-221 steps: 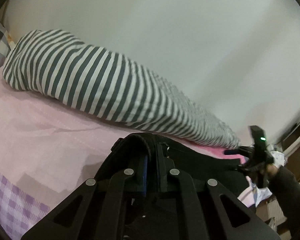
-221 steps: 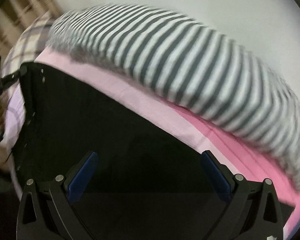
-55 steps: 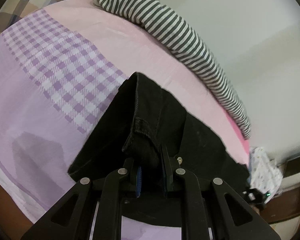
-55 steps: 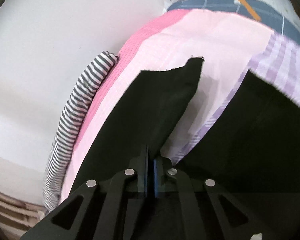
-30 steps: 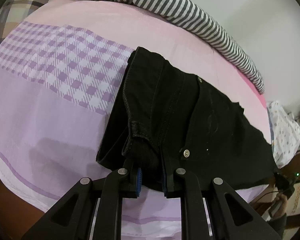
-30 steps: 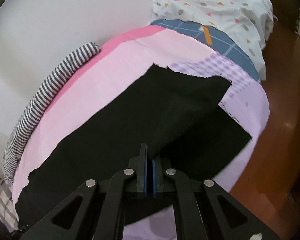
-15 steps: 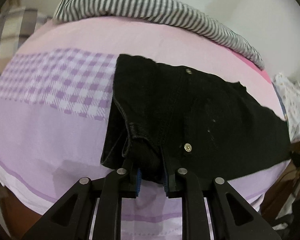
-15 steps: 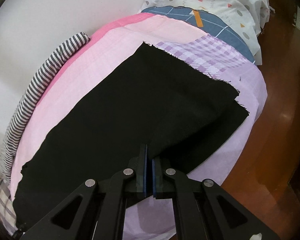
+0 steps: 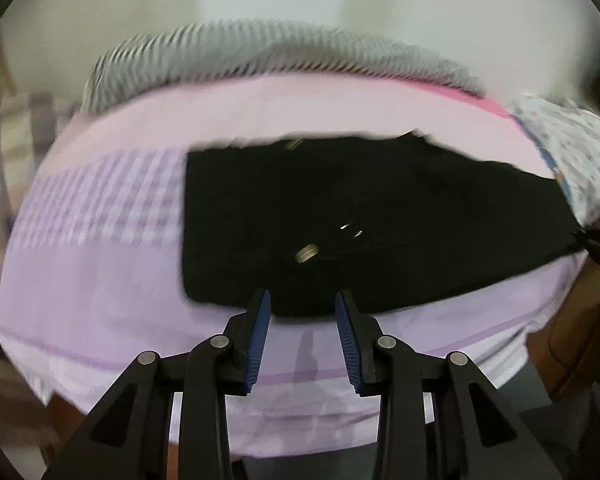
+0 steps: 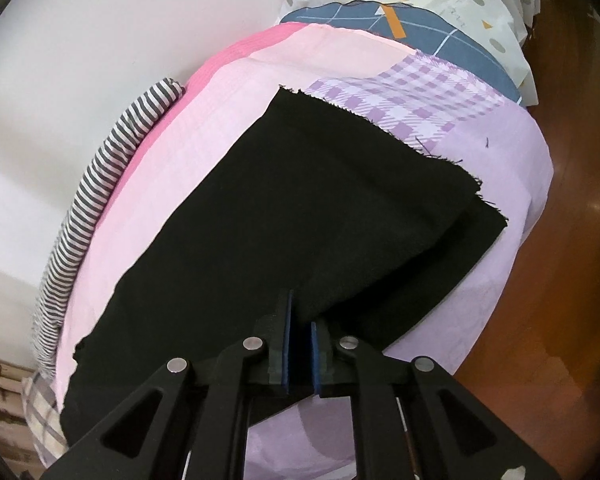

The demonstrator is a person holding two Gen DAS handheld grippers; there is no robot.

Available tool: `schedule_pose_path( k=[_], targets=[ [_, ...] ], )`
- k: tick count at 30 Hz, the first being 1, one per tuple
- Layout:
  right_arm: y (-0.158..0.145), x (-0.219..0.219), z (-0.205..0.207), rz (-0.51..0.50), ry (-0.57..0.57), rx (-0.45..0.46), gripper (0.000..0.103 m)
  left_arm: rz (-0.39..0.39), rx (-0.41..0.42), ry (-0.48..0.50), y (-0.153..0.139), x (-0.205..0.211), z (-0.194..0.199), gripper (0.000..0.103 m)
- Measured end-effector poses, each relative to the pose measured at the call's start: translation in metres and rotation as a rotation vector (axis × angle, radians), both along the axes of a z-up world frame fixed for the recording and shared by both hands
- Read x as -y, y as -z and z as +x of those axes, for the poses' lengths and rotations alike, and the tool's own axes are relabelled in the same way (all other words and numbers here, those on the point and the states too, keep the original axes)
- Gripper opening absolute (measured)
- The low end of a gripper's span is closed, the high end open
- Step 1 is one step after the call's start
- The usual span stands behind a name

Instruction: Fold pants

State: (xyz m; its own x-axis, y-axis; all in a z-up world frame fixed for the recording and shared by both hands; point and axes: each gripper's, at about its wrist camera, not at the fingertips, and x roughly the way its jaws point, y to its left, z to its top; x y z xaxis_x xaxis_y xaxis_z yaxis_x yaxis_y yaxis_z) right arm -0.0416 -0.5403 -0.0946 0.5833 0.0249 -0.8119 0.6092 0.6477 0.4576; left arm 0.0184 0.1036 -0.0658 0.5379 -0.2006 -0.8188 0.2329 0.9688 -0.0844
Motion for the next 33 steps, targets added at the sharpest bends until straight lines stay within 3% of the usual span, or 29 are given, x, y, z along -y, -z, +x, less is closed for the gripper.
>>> schedule_pose_path(
  k=[5,10,16,19,25,27,28,29,33],
  targets=[
    [-0.01,0.002,-0.001,0.035,0.001,0.054,0.005,-0.087,0.112,0.194,-0.022,0.072,0.002,0.039],
    [-0.023,0.006,0.003,0.08,0.0,0.091,0.004,-0.133,0.131,0.435,-0.013,0.175,0.012,0.048],
    [-0.04,0.007,0.012,0.106,-0.016,0.125,0.004,-0.07,0.088,0.694,0.023,0.287,0.003,0.051],
    [-0.047,0.007,0.015,0.109,-0.029,0.135,0.004,-0.01,0.115,0.738,0.034,0.319,-0.002,0.051],
    [-0.053,0.008,0.01,0.125,-0.035,0.155,0.004,0.035,0.127,0.686,0.05,0.351,0.008,0.051],
    [-0.053,0.008,0.008,0.125,-0.037,0.159,0.004,0.03,0.118,0.689,0.054,0.358,0.016,0.042],
    [-0.051,0.008,0.006,0.128,-0.037,0.159,0.004,0.02,0.1,0.699,0.055,0.36,0.018,0.015],
    [-0.049,0.009,0.005,0.13,-0.043,0.163,0.004,0.018,0.078,0.705,0.058,0.365,0.02,0.007],
    [-0.037,0.01,-0.001,0.143,-0.05,0.167,0.006,0.025,0.075,0.697,0.062,0.367,0.022,0.005]
  ],
)
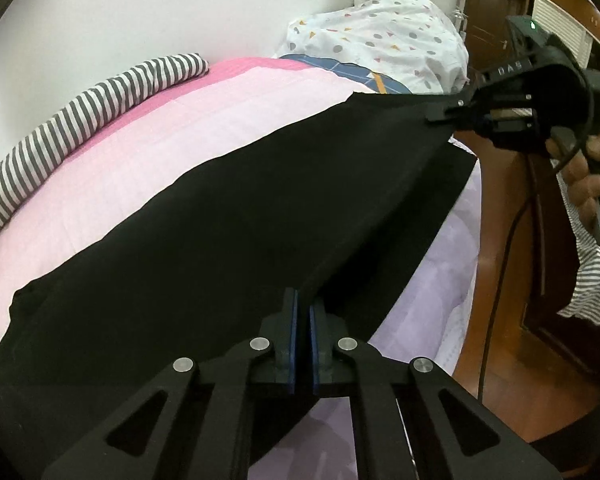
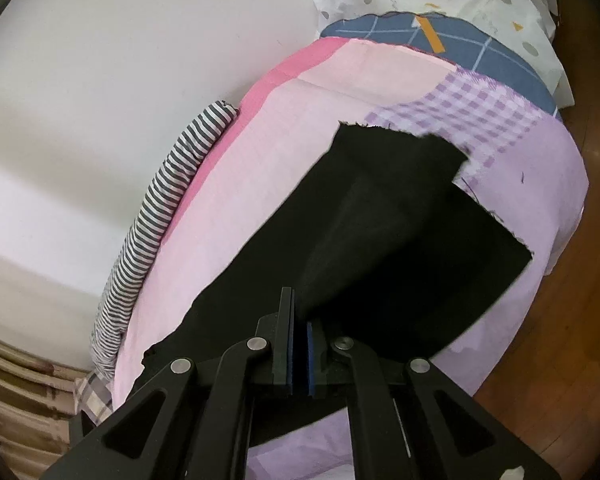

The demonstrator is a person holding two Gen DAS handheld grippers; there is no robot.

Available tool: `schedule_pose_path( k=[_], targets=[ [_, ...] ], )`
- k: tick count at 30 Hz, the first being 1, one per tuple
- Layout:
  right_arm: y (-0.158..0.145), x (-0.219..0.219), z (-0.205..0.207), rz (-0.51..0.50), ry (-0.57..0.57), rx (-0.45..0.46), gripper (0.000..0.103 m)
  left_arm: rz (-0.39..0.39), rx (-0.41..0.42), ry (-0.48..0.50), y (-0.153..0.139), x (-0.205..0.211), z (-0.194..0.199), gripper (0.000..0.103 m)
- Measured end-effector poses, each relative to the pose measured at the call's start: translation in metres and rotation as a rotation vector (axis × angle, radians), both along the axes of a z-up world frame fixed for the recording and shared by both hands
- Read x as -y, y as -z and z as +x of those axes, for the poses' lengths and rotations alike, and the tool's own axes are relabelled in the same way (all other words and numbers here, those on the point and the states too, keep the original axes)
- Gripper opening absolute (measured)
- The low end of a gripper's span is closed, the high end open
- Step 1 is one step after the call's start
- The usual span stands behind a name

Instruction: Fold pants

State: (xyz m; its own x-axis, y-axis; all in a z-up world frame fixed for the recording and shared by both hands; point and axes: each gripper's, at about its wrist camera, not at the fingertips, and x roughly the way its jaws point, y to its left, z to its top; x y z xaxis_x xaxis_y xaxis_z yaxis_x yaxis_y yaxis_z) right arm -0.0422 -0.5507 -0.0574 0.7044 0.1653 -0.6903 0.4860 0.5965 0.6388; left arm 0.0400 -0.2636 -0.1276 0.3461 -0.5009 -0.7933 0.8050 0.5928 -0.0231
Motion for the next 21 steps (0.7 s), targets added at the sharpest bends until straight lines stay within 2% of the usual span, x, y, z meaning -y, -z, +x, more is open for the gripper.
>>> schedule_pose_path(
  k=[4,14,21],
  targets=[
    [0.012,0.01,-0.006,0.033,0.027,-0.01,0.011,-0.005,0.002,0.001,-0.001,0.001,-0.002,0.005],
    [0.027,0.059,-0.02,0.044,0.165,-0.04,0.011,0.025,0.029,0.005,0.004,0.004,-0.007,0.005],
    [0.02,0.067,-0.02,-0.034,0.162,-0.062,0.005,0.026,0.024,0.002,0.004,0.004,-0.005,0.005]
  ],
)
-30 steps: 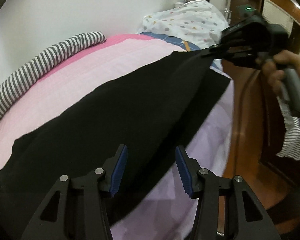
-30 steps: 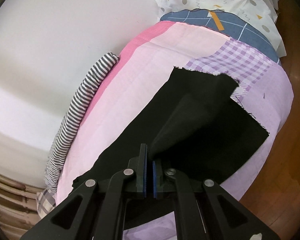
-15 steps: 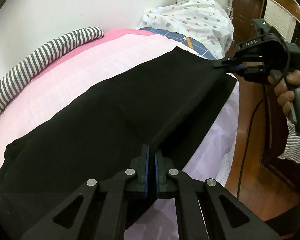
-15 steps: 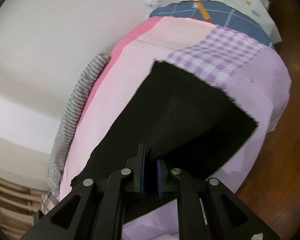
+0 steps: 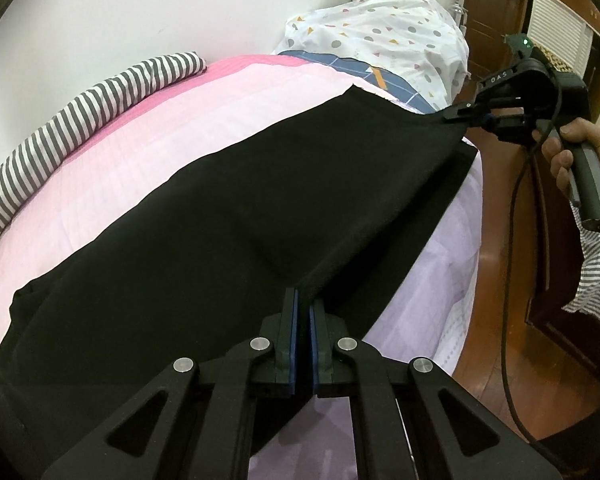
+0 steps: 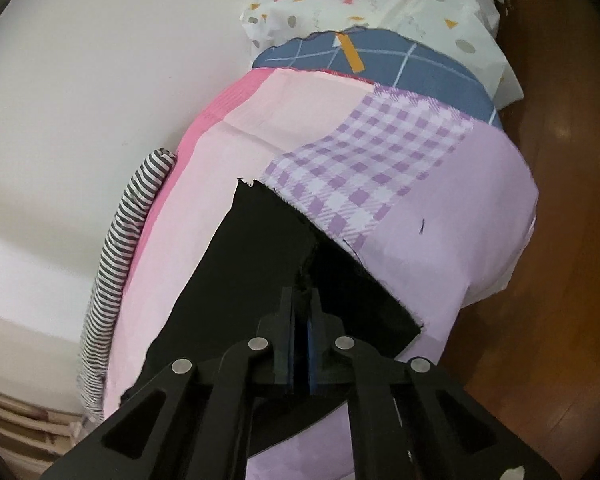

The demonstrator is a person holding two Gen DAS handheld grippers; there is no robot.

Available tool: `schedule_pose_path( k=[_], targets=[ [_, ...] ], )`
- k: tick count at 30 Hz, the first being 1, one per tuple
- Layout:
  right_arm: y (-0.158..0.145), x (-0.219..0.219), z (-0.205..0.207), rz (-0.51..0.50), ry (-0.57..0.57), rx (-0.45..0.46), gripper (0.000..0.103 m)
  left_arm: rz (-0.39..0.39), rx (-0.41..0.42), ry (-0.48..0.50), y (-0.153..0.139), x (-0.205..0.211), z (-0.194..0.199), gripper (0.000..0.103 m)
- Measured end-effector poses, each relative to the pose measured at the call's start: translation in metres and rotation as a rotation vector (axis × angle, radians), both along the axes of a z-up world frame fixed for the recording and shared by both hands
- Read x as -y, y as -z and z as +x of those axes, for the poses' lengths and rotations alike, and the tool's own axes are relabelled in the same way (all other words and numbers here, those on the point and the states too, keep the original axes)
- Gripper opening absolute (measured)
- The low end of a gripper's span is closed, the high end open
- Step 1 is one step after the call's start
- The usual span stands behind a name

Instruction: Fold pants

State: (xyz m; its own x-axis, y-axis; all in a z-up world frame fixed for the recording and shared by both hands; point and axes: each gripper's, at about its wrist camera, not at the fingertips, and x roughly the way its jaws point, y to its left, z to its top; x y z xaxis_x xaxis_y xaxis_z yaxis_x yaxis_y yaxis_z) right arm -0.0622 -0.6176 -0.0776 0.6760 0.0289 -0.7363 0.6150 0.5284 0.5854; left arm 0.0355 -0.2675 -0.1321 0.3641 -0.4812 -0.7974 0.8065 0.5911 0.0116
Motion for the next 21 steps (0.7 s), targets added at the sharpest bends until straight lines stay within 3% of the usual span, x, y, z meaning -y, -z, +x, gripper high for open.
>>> schedule_pose_path(
  k=[8,15,21],
  targets=[
    [-0.028,-0.013,-0.016,-0.124,0.0,-0.005,0.004,-0.006,0.053,0.059,-0.009,-0.001,-0.012,0.005],
    [0.0,-0.009,-0.023,-0.112,0.025,-0.083,0.003,0.034,0.032,0.102,0.009,0.003,-0.02,0.005],
    [0.017,-0.008,-0.021,-0.121,0.019,-0.135,0.006,0.025,-0.013,0.083,0.019,0.003,-0.015,0.007]
  ],
)
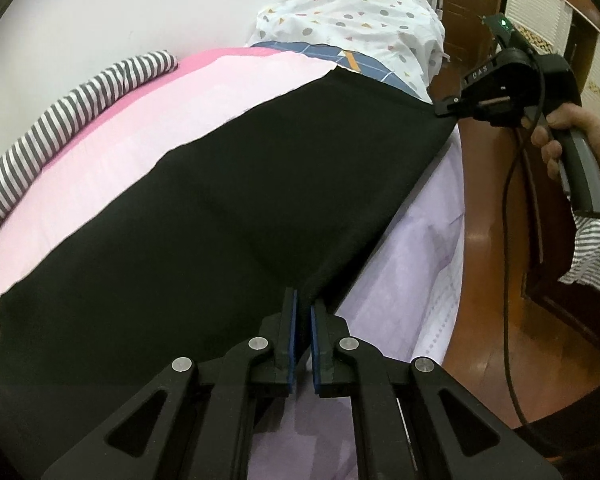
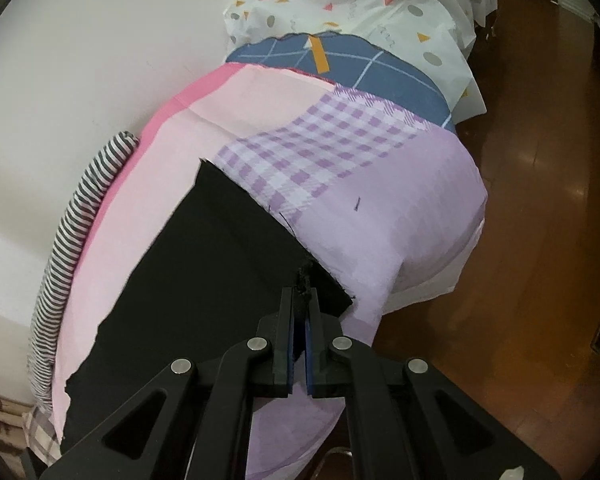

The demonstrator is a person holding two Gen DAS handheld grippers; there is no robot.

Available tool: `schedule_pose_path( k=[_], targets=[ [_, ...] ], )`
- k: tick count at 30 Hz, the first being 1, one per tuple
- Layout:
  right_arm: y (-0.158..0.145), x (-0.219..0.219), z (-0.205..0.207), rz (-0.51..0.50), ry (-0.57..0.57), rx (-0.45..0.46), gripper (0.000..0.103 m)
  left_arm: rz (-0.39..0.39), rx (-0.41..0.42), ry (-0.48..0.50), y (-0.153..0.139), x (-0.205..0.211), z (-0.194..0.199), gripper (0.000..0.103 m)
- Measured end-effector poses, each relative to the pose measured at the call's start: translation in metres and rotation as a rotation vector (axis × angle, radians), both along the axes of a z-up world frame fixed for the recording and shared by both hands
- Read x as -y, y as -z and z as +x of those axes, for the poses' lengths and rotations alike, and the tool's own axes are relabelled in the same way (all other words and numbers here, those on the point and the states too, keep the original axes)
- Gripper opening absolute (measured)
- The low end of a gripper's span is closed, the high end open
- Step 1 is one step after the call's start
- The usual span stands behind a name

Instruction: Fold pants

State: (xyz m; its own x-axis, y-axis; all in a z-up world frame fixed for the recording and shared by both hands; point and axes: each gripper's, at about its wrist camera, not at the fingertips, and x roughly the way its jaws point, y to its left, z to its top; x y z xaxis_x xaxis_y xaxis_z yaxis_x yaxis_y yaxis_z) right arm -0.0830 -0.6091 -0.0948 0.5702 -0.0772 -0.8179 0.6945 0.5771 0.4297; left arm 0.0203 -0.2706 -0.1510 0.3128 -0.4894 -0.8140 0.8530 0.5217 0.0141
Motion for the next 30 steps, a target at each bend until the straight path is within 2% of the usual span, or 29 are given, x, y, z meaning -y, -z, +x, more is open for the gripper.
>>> schedule_pose_path(
  k=[3,5,7,10,14,18,23,25,30],
  targets=[
    [0.001,0.003,-0.002,0.006,0.016,-0.021,0.018,-0.021,-0.045,-0.021,0.0,-0.002,0.005,0.01],
    [-0.004,0.002,-0.004,-0.004,0.029,-0.025,0.035,-0.035,-0.076,-0.035,-0.001,-0.004,0.008,0.015],
    [-0.014,0.0,-0.007,-0.042,0.04,-0.04,0.041,-0.06,-0.111,-0.052,-0.005,-0.008,0.011,0.022],
    [-0.033,-0.001,-0.012,-0.091,0.061,-0.04,0.042,-0.125,-0.149,-0.059,-0.019,-0.018,0.014,0.028],
    [-0.068,-0.014,0.0,-0.16,0.007,-0.015,0.042,-0.211,-0.118,-0.105,-0.047,-0.048,0.017,0.032],
    [-0.092,-0.064,0.052,-0.19,-0.222,0.022,0.042,-0.258,-0.039,-0.253,-0.07,-0.105,0.035,0.035],
    [-0.097,-0.161,0.134,-0.168,-0.568,0.065,0.042,-0.196,0.097,-0.491,-0.079,-0.182,0.059,0.036],
    [-0.094,-0.198,0.162,-0.14,-0.686,0.077,0.042,-0.168,0.127,-0.574,-0.08,-0.209,0.066,0.036],
    [-0.079,-0.283,0.219,-0.113,-0.943,0.056,0.042,-0.113,0.178,-0.768,-0.072,-0.275,0.074,0.046]
  ],
)
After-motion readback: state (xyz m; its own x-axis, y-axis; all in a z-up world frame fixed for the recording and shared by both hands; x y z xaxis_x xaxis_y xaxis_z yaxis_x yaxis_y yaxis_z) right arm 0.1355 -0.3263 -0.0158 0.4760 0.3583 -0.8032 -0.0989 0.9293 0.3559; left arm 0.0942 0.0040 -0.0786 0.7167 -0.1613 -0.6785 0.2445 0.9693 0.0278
